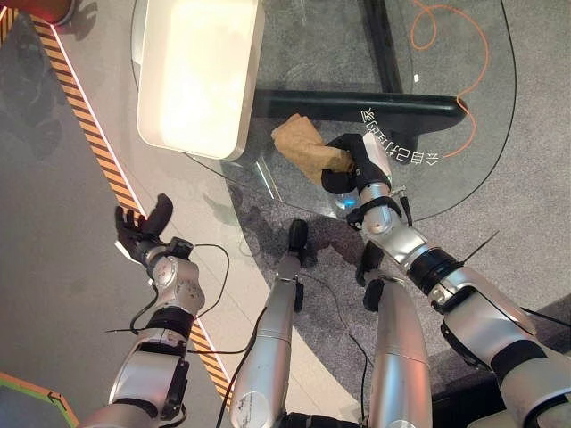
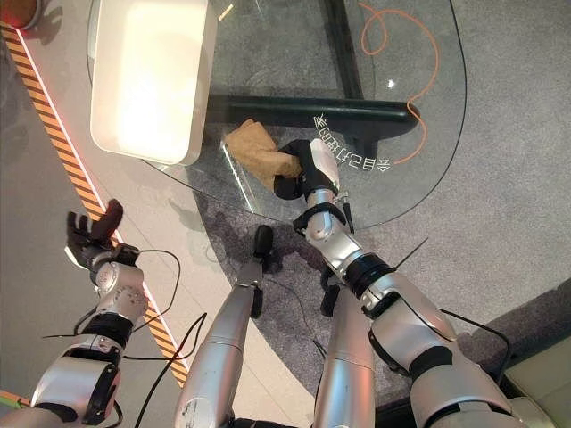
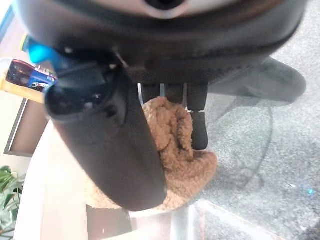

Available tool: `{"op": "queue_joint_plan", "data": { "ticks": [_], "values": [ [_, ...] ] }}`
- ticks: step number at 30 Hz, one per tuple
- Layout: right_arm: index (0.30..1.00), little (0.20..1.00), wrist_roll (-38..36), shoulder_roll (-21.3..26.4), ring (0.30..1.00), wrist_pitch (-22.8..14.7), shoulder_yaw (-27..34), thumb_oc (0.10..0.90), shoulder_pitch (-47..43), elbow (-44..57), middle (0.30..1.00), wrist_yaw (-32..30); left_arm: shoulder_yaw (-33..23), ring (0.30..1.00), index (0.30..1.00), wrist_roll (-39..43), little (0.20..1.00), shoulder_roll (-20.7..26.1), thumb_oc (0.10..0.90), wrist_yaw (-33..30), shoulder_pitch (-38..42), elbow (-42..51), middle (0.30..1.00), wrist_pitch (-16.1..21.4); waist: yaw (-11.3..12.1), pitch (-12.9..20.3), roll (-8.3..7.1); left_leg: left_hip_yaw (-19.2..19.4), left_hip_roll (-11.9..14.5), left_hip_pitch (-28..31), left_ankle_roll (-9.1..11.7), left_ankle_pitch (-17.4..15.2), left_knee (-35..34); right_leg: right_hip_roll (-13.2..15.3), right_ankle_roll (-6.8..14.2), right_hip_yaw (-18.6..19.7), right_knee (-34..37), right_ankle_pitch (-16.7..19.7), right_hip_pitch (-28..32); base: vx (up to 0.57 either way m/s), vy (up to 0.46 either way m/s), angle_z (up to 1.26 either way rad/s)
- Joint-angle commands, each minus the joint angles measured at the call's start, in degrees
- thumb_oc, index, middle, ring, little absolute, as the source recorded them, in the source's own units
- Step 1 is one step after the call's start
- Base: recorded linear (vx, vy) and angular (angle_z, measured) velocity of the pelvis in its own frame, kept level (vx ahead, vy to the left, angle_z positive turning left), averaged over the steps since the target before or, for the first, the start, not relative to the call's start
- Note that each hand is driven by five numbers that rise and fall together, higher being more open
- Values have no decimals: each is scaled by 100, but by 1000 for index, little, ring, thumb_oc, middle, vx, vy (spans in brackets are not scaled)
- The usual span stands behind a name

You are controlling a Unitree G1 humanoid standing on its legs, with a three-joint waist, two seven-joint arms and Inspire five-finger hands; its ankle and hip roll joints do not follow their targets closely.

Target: Wipe the table with a cloth and put it in the basket.

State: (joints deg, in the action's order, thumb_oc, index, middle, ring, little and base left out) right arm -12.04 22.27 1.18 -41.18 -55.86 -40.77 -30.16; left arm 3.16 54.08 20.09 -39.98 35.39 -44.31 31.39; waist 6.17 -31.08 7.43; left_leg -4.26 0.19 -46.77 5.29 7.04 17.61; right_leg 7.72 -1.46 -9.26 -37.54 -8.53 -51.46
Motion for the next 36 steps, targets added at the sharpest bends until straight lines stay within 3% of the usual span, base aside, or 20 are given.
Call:
{"op": "queue_joint_plan", "data": {
  "ticks": [1,6,9,16,26,36],
  "values": [
    [300,200,-116,-247,300,-723,528,100,-146,989,300,-569,-492,900,900,-859,900,520,800,-717,-30,546,900,892,38,129,-56,387,-353,15,-383,-573,499,-211,140,-8,591,237,176,-10,-60,2],
    [300,200,100,-288,300,-851,891,100,97,1653,300,-638,-491,900,900,-1708,900,434,800,-726,-44,1485,900,1056,41,129,-112,354,-378,21,-400,-611,496,-241,170,-6,624,233,222,-1,-28,0],
    [300,200,144,-280,300,-927,1056,100,184,2047,300,-605,-361,900,900,-1539,900,281,800,145,62,2100,900,896,6,129,-141,375,-379,38,-415,-623,480,-261,196,-1,659,249,253,0,0,0],
    [300,200,283,-276,300,-1051,1395,100,441,2664,300,-358,-93,900,900,-1274,900,54,800,1360,-67,3208,900,363,-76,129,-144,407,-401,50,-460,-652,483,-275,234,26,677,295,244,0,0,0],
    [300,200,567,-287,300,-1306,1740,100,884,3634,300,-45,241,900,900,-1022,900,-107,800,2522,-148,3692,900,-214,-267,129,-180,490,-405,87,-503,-658,448,-301,285,72,757,362,264,-2,8,-1],
    [300,200,681,-290,300,-1564,1810,100,1069,4241,300,247,505,900,900,-180,900,-171,800,3504,59,3838,900,-639,-417,129,-242,561,-375,103,-519,-669,454,-318,320,112,815,404,288,0,4,-1]
  ]
}}
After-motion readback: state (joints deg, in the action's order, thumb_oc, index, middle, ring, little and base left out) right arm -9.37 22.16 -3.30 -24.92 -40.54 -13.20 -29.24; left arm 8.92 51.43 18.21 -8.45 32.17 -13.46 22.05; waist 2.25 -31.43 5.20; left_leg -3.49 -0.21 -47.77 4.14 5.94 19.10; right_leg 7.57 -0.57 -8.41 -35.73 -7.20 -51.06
